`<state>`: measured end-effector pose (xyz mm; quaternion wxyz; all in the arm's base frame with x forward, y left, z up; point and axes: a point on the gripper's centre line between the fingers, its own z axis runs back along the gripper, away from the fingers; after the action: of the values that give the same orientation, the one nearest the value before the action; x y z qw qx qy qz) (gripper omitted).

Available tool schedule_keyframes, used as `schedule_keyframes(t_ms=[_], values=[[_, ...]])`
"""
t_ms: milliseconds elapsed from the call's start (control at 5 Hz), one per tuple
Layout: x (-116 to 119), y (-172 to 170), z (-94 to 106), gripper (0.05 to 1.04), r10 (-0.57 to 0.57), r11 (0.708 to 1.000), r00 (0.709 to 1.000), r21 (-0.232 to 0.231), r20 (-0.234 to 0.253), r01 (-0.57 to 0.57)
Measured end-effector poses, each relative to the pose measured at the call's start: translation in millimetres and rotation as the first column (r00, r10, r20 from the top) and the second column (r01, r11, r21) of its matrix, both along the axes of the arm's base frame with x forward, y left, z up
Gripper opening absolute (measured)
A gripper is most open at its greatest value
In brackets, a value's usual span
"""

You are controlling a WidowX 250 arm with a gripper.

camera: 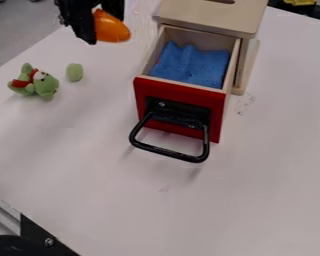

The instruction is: Take the orange thing out of the drawer and put in the middle left side of the the table

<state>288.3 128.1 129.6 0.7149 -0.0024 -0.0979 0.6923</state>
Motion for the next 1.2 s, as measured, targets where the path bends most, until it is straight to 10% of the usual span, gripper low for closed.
schedule_keyframes(t_ms=[600, 1200], values=[[16.9, 47.4, -96.0, 0.735, 0.106, 0.994, 0.982, -0.017, -0.159, -0.110], [23.1, 60.0, -118.6, 0.986, 0.144, 0.987, 0.977, -0.041, -0.155, -0.153]])
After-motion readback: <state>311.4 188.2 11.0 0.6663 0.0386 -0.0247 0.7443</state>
